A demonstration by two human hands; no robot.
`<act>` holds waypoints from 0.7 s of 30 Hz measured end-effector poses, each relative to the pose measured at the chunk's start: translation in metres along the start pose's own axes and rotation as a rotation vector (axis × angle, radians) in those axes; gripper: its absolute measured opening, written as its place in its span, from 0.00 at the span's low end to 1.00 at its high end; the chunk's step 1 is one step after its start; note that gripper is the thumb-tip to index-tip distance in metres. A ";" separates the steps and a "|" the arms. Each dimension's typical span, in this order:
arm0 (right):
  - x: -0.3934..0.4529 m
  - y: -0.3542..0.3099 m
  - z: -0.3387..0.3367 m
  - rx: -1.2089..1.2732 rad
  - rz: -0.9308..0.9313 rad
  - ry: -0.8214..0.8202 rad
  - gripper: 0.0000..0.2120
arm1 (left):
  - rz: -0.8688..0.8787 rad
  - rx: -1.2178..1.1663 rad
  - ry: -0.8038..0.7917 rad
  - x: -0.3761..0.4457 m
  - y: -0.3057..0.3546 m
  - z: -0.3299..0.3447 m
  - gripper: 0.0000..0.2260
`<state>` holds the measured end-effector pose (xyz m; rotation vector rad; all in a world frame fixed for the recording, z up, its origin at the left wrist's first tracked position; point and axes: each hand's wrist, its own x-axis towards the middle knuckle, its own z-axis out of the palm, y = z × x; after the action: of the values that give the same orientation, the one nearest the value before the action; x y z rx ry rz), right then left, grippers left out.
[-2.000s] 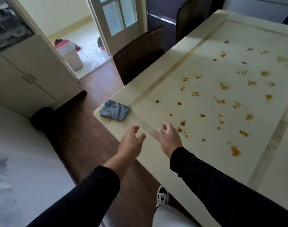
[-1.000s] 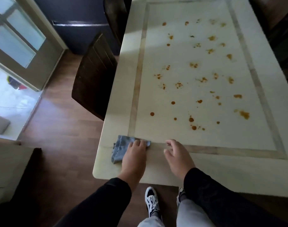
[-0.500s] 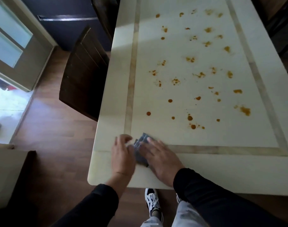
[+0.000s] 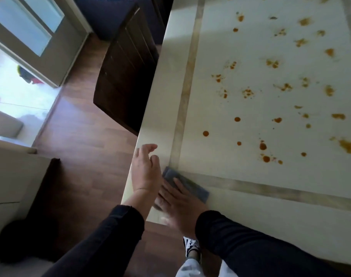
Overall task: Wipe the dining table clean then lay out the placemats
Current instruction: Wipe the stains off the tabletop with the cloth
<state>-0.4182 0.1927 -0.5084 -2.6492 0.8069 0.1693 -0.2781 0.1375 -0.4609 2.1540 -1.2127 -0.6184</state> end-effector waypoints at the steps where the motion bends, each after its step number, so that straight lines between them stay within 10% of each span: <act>1: 0.000 -0.002 0.004 -0.036 -0.039 -0.016 0.36 | 0.035 0.017 -0.032 0.002 0.006 0.005 0.16; 6: 0.000 0.023 0.004 -0.169 -0.200 -0.001 0.31 | 0.166 0.068 -0.114 0.014 0.028 0.026 0.17; 12: -0.021 0.068 -0.024 -0.066 0.212 0.050 0.36 | 0.194 0.051 -0.097 0.026 0.035 0.046 0.19; 21: -0.019 0.099 -0.026 -0.127 0.182 -0.008 0.35 | 0.188 0.068 -0.101 0.030 0.024 0.084 0.29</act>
<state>-0.4888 0.1163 -0.5106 -2.6878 1.0674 0.2873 -0.3320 0.0791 -0.5085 2.0538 -1.4902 -0.6186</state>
